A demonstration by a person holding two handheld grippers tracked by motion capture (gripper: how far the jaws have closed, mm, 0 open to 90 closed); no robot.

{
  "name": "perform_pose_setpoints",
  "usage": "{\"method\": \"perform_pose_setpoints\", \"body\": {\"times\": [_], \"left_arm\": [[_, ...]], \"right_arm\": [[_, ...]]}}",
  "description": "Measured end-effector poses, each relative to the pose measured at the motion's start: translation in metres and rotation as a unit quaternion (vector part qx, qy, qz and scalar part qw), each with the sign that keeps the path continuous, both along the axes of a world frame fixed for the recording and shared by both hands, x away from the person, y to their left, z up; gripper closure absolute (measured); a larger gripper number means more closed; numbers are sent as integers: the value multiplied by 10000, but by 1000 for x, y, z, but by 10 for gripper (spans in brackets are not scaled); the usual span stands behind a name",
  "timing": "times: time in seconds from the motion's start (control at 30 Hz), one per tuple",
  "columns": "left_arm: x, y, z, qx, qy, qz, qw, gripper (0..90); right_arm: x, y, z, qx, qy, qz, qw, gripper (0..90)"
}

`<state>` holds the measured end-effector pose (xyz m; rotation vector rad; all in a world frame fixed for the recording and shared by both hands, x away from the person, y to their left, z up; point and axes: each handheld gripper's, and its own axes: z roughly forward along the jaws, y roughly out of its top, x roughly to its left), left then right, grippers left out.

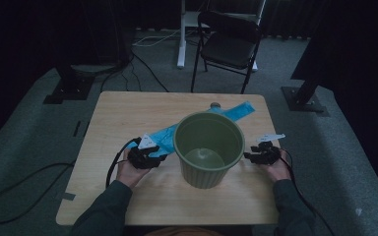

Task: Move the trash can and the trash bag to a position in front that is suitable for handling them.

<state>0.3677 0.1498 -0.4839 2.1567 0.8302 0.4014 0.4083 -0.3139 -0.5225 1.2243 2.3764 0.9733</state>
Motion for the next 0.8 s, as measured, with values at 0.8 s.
{"method": "perform_pose_setpoints", "body": {"times": [0.8], "left_arm": [[-2,4,-1,-14,58,-113,9999,513]], "right_arm": [[-13,36,15,464,-41,972,9942,523]]}}
